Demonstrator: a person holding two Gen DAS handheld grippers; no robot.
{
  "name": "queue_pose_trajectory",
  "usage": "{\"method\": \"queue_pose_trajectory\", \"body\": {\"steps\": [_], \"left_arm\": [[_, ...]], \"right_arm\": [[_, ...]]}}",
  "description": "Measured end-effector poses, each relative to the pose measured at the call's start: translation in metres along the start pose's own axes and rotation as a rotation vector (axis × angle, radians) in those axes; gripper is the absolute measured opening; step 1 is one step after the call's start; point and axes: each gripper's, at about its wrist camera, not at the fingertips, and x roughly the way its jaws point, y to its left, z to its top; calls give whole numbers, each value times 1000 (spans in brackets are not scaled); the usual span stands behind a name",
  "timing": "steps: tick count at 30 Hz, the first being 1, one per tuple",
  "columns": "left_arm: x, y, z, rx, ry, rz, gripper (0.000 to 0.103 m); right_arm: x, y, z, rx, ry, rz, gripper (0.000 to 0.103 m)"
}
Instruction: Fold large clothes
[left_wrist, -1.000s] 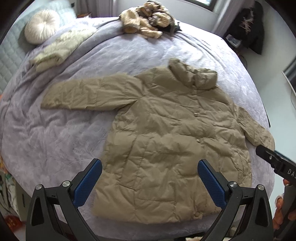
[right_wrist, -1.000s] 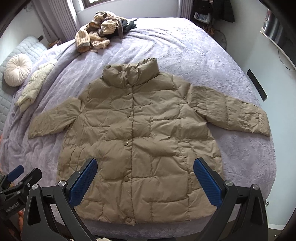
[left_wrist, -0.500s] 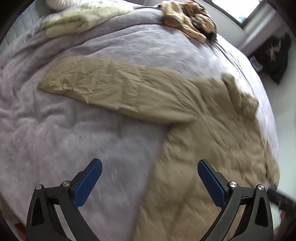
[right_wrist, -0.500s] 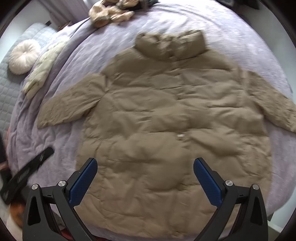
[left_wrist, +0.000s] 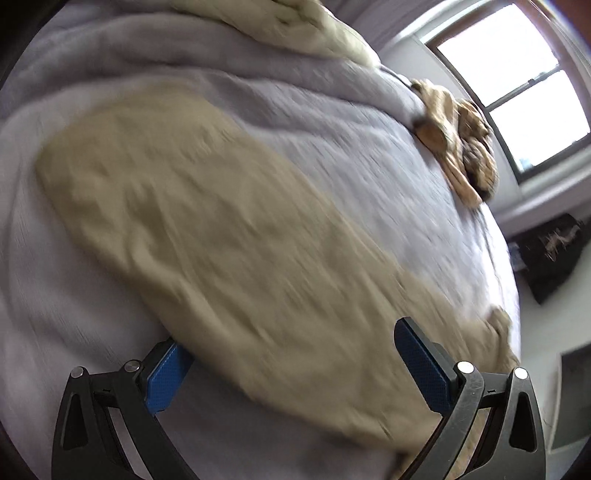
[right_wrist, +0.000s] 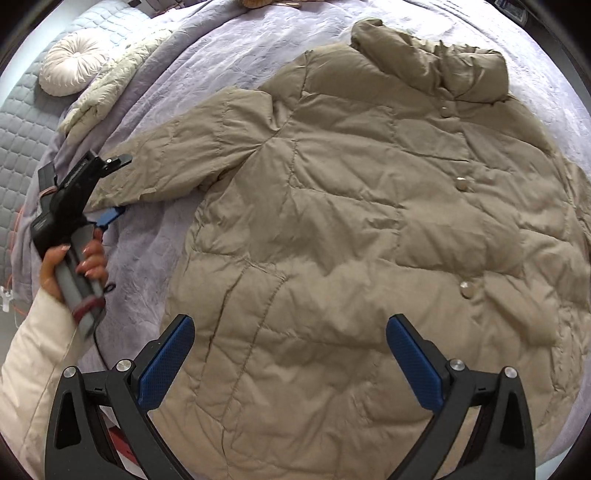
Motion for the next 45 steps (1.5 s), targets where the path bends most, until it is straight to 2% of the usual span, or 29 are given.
{"method": "queue_pose_trajectory", "body": {"steps": [3,6,8,9,10,11,12,16,17,19,20,21,22,25,28,34,39,41,45], "left_arm": [[4,20,25,-57,-36,19,83],[8,35,38,-116,-44,-9,77],[13,36,43,-105,-44,2,65],[16,34,46,-88,-40,18,49],[18,32,45,-76,-34,19,27],[22,32,47,-64,-23,-29,15],[22,32,49,-73,-23,-74,8],[4,14,50,-3,-79,-77,8],[-3,7,53,21,-95,-85,8],[-16,-5,59,49,-120,-108,8],[-24,-10,60,61,-132,-123,8],[-32,-17,63,74,-147,-139,8],[-40,-20,61,84,-154,-152,8],[-62,-43,56,143,-180,-203,8],[-77,-77,46,224,-186,-264,8],[-85,-167,19,384,-173,-383,8],[-76,-247,-37,568,-115,-438,8],[-58,-281,-65,633,-58,-454,8],[-15,-338,-135,771,47,-432,8]], "right_arm": [[6,1,4,-4,-7,7,103],[10,6,8,-19,-30,16,103],[13,11,13,-32,-48,24,103],[17,15,19,-44,-56,25,103],[20,18,25,-53,-61,23,103],[23,22,31,-55,-72,21,103],[25,27,39,-58,-82,31,103],[41,39,74,-51,-127,57,103],[43,41,81,-45,-144,67,97],[51,45,94,-32,-168,92,67],[57,46,100,-27,-162,107,36],[65,46,106,-15,-145,134,16],[76,45,111,8,-127,170,12],[101,46,121,43,-106,197,11],[124,54,125,24,-92,202,11],[141,50,133,22,-69,246,9],[125,37,132,83,-56,360,9],[107,22,127,107,-86,381,9],[63,-26,106,156,-182,301,9]]}}
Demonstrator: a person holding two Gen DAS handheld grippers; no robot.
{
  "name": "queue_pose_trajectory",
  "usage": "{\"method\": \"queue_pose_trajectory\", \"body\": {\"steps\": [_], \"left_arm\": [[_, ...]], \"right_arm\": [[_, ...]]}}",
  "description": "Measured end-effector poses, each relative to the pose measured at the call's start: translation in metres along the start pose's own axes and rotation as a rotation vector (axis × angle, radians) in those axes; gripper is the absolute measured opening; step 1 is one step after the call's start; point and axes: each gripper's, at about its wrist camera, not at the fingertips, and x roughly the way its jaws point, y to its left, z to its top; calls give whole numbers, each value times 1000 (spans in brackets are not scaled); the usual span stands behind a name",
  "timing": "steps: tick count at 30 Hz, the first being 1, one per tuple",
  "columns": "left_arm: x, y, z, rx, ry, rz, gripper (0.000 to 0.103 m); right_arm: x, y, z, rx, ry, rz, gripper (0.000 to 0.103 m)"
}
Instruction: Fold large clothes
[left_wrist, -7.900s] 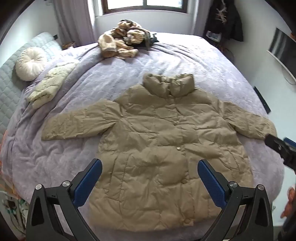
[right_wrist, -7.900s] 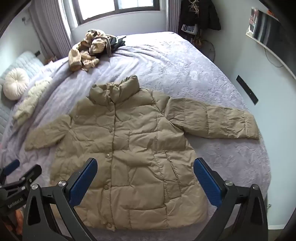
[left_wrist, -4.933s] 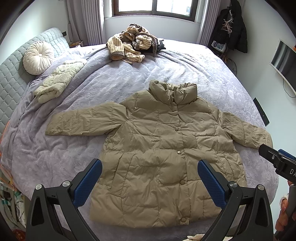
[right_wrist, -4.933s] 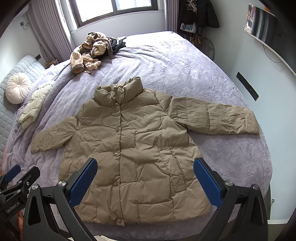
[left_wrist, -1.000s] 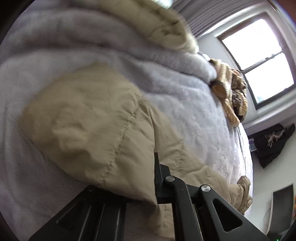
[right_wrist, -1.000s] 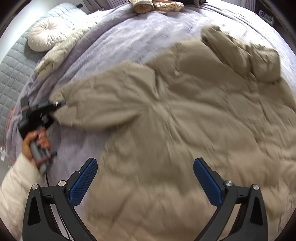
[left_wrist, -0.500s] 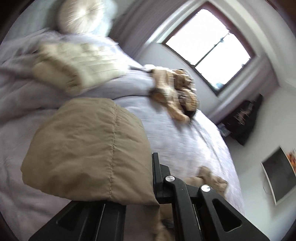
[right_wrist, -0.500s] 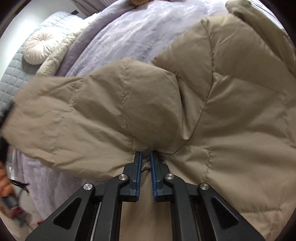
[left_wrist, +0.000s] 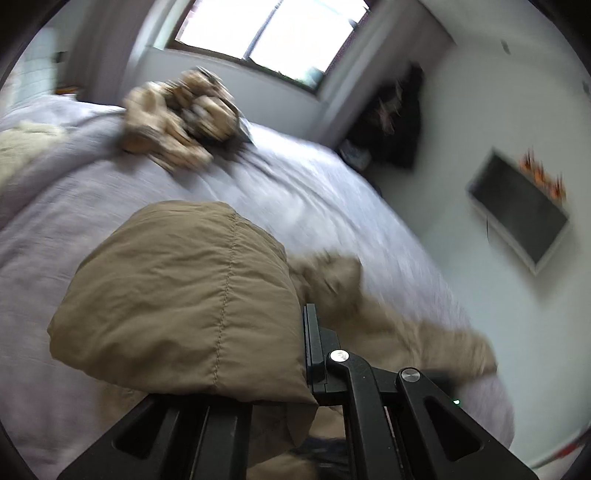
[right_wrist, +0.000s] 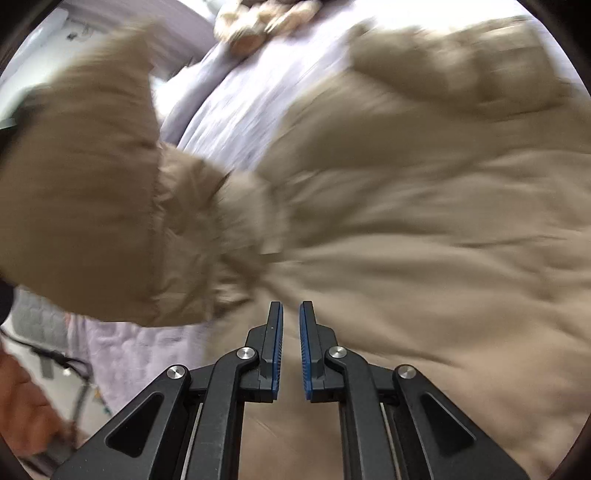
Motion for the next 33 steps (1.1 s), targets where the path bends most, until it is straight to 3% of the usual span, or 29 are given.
{"method": "queue_pose_trajectory", "body": {"steps": [3,6,9,14,15,16,17,21,22,23,24,25,26,28,33], "left_arm": [[63,-34,-22,82,117,35,8],[112,-57,-50,188,218,156,8],[135,-62,-70,223,300,221,8],[132,-63,-82,261,316,264,10],[130,-63,-81,275,313,268,32],[127,-64,-84,282,306,268,62],[120,-66,-84,289,281,271,70],[94,-65,-83,281,275,263,72],[86,-61,-81,266,273,261,72],[78,-56,-78,251,262,260,71],[65,-47,-74,231,235,272,71],[56,-41,-73,220,218,289,71],[46,-31,-72,205,199,325,71],[33,-7,-71,175,182,399,71],[19,58,-83,20,244,511,72]], "right_arm": [[-42,-39,-12,41,-52,-99,9],[-77,-83,-22,124,-90,-174,9],[-98,-114,-28,192,-115,-219,9],[-103,-127,-31,228,-115,-219,11],[-103,-128,-33,230,-113,-211,11],[-103,-128,-32,232,-112,-205,11],[-110,-133,-29,235,-112,-199,11],[-122,-140,-26,226,-111,-176,13],[-128,-142,-32,210,-110,-175,17],[-129,-138,-30,194,-107,-176,38],[-131,-133,-29,177,-105,-181,70],[-131,-124,-24,148,-108,-187,82],[-128,-111,-16,107,-122,-184,88],[-124,-89,-11,19,-128,-188,88],[-75,-28,26,-166,-116,-262,88]]}}
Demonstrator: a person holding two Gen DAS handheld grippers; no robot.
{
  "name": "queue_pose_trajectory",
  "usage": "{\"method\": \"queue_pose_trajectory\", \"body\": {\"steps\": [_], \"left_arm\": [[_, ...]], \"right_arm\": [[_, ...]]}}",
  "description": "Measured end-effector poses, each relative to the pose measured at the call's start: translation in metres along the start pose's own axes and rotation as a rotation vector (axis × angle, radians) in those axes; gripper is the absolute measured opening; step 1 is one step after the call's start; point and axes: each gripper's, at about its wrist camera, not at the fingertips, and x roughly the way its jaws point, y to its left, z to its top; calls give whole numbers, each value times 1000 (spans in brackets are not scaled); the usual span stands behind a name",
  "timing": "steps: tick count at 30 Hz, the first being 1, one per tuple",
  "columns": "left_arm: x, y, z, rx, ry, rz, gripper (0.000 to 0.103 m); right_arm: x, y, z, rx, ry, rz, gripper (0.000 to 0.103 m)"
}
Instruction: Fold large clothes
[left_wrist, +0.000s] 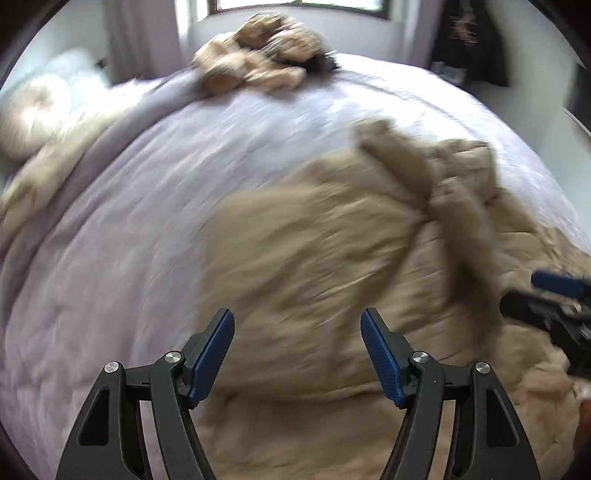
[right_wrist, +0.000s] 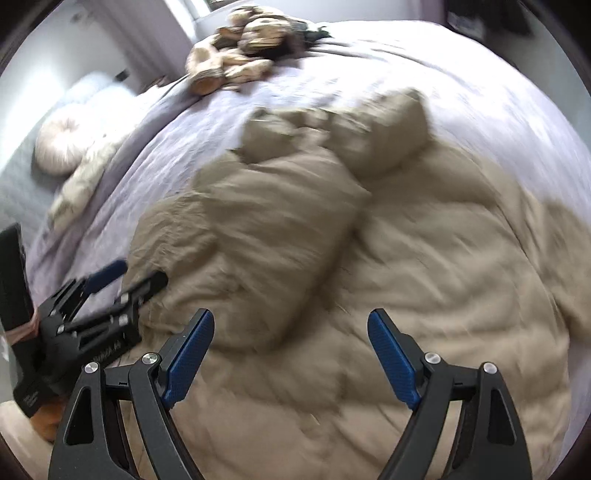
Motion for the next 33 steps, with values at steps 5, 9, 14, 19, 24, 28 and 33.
{"method": "queue_pose_trajectory", "body": {"steps": [5,9,14,19,24,28,33], "left_arm": [[4,30,-2,-85,28,-51,74],[3,66,15,-189,2,-171,79],[34,111,42,-323,51,-342,79],[97,116,59,-453,194,-560,79],[104,86,68,-400,166,-581,32],[84,84,70,-284,86,-525,23],[100,109,71,-238,104,-416,23]], "right_arm": [[40,31,19,-154,-13,-203,71],[35,-3,28,-42,-49,-202,8],[26,-81,15,221,-41,-91,7],[48,-121,-13,413,15,-5,7],[52,-113,-14,379,7,-26,7],[50,-110,-15,376,15,-25,7],[51,-92,-22,347,18,-4,7]]}}
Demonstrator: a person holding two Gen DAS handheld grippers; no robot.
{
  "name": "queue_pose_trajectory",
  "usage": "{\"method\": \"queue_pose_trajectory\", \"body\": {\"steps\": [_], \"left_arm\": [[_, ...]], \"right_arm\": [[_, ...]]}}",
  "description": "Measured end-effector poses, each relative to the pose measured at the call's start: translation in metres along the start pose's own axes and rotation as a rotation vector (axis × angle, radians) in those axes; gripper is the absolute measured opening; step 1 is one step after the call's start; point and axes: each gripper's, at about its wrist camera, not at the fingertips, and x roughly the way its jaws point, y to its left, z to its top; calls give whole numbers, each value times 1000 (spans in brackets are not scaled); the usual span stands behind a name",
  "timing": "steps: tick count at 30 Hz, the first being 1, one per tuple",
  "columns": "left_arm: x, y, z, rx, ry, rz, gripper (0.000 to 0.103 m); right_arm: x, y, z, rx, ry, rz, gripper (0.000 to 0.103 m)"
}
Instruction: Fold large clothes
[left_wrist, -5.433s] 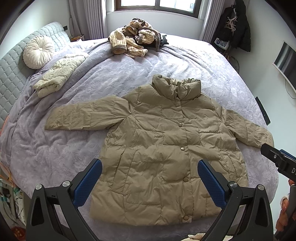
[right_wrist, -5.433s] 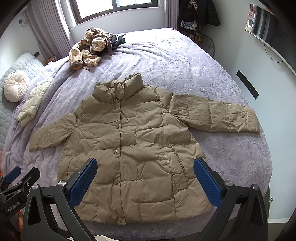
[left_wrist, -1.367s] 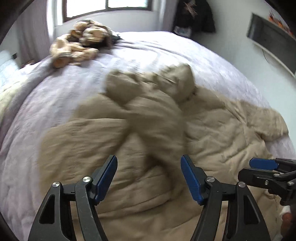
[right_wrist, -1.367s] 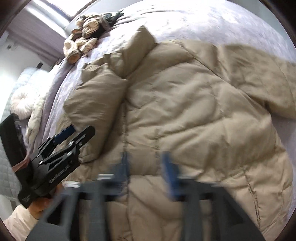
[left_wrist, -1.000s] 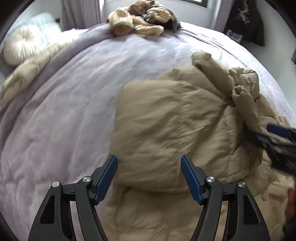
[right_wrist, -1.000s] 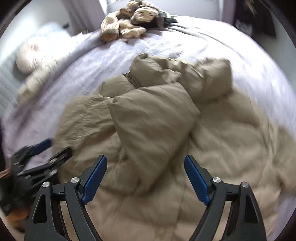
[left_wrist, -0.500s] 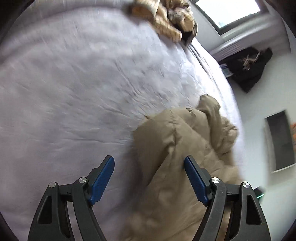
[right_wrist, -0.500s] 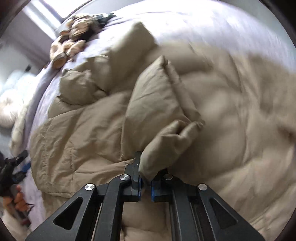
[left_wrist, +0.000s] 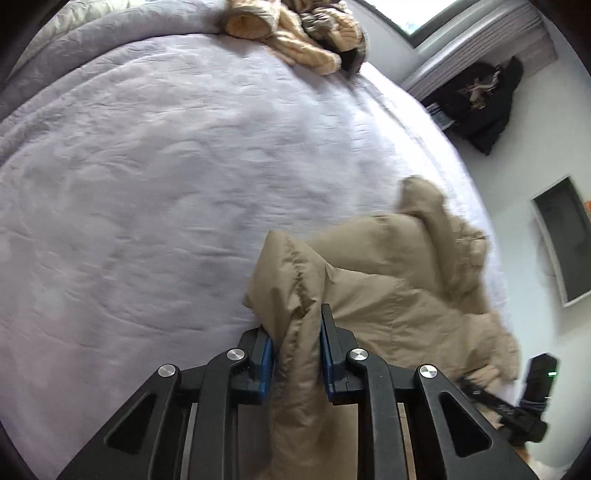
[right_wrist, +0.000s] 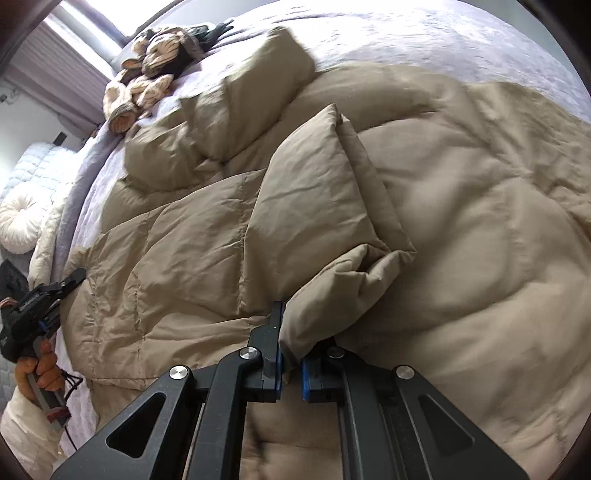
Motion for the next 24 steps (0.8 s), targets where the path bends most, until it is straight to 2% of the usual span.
{"method": "queue_pose_trajectory", "body": {"steps": [3,6,9,10,12,14,16,17,18,20,22,24], "left_arm": [[2,7,0,-12,-17,98,25],[-14,8,1,-41,-87,215,51],[-40,5,-1,-21,-139,237,51],[-50,1,-3,-3,-153,242,51],[-64,-8,-8,44,-159,242,51],[-70,-22,-19,88,-146,243,51],[-68,-37,-33,133,-119,228,65],[-63,-43,-39,151,-111,225,66],[-56,-50,-45,176,-99,227,66],[-39,-61,-57,216,-64,258,66],[-22,-66,-64,231,-48,330,66],[-11,-64,-65,217,-45,345,66]], "right_arm": [[12,17,-2,-16,-1,-7,7],[14,16,-3,11,-11,-14,7],[8,6,3,39,23,24,10],[4,4,4,42,30,27,13],[-16,-1,7,38,1,-1,36],[-38,-8,4,42,-56,-37,47],[-61,-13,-1,63,-112,-63,47],[-68,-14,-2,62,-126,-58,45],[-74,-11,-4,45,-138,-44,36],[-74,1,-3,-16,-135,-24,28],[-64,14,2,-89,-128,-22,24],[-54,22,10,-128,-132,-22,23]]}}
